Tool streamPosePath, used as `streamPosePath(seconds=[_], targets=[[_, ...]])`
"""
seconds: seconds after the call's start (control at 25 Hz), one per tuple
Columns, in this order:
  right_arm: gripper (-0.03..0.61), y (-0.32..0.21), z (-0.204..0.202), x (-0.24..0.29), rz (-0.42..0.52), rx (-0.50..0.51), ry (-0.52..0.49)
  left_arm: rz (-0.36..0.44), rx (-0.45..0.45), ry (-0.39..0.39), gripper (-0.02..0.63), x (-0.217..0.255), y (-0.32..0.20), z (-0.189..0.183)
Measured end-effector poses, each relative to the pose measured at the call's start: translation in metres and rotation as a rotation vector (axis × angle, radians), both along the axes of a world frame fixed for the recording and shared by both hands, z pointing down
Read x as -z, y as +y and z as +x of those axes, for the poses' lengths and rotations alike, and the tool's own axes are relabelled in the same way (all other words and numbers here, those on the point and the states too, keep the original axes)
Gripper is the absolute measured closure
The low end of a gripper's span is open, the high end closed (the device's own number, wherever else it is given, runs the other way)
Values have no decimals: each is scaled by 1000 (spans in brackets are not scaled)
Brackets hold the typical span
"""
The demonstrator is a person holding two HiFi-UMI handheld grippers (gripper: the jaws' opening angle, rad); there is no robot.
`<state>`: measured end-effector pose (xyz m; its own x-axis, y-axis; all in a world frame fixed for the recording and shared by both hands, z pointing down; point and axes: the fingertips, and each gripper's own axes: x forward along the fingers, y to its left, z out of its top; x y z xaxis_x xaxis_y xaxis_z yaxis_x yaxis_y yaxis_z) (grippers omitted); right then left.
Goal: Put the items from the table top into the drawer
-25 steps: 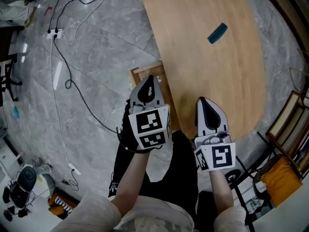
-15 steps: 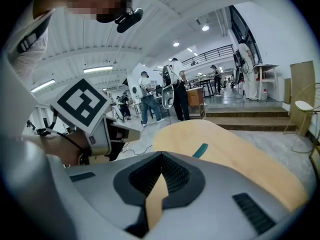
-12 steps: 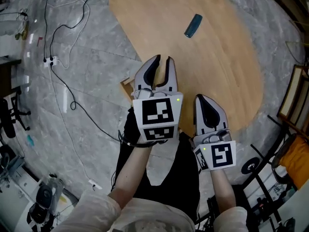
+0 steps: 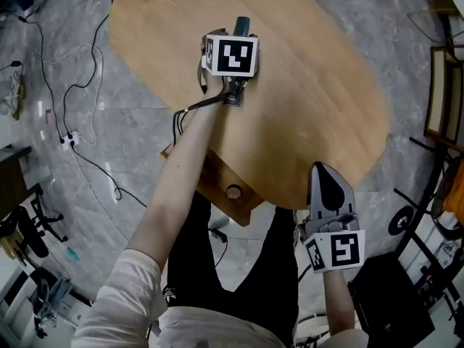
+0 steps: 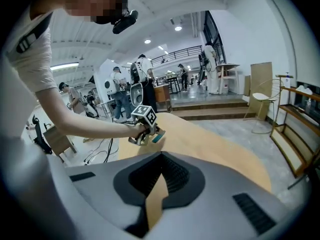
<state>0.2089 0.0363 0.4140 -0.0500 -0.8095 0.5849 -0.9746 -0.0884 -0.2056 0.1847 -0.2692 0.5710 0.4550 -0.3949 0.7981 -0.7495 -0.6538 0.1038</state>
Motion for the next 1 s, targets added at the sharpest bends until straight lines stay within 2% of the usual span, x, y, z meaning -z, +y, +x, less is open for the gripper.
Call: streamPosePath(seconds=[0.2, 0.36, 0.6, 0.64, 0.68, 0.84, 0.92, 0.96, 1.0], targets=[[573, 8, 2, -6, -14, -19, -14, -40, 12, -48, 344, -22, -8, 12], [572, 4, -1, -7, -6, -3, -29, -12, 15, -76, 344, -23, -9, 11], [573, -4, 1, -5, 3, 5, -35, 12, 2, -59, 344, -25, -9, 11], [572, -4, 2, -4, 3, 7, -37, 2, -4, -69, 376, -24, -8, 11], [572, -3, 3, -4, 3, 6, -42, -8, -10, -81, 449, -24, -8, 10], [572, -3, 4, -5, 6, 1, -50, -13, -31, -83, 463, -22, -7, 15], [573, -3, 1, -4, 7, 9, -48, 38, -38, -86, 488, -17, -7, 14], [572, -3, 0, -4, 9, 14, -47, 77, -44, -92, 572, -12, -8, 14], [572, -2, 0, -3, 10, 18, -46, 106, -51, -96, 581, -8, -8, 15]])
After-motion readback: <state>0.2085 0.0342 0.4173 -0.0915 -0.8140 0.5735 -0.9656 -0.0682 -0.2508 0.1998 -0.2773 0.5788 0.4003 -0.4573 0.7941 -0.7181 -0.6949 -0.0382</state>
